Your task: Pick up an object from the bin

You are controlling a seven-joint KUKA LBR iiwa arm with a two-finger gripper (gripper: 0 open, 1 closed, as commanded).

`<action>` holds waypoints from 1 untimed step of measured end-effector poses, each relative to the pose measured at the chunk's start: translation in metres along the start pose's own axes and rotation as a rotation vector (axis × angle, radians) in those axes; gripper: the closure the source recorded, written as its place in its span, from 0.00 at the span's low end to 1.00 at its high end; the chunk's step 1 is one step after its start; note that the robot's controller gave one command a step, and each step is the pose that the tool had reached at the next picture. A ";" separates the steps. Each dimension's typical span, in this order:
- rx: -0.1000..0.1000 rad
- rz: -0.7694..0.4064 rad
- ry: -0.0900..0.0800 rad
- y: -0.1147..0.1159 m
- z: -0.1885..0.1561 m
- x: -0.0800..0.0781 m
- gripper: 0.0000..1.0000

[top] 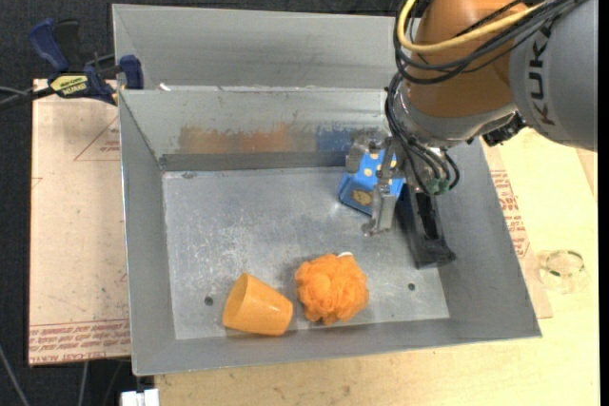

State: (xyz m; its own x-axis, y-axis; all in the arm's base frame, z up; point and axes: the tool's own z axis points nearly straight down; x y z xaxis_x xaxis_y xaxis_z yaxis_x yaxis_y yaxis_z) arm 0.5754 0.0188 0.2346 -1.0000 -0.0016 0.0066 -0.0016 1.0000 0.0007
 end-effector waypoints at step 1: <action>0.000 0.000 -0.008 0.000 -0.005 -0.001 0.00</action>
Offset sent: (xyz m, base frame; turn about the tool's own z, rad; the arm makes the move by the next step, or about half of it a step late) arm -0.0775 -0.0019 -0.0688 0.0947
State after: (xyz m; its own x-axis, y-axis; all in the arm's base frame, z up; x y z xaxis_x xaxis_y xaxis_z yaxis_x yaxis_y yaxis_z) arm 0.5767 0.0187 0.2394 -1.0000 -0.0012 -0.0016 -0.0012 1.0000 0.0009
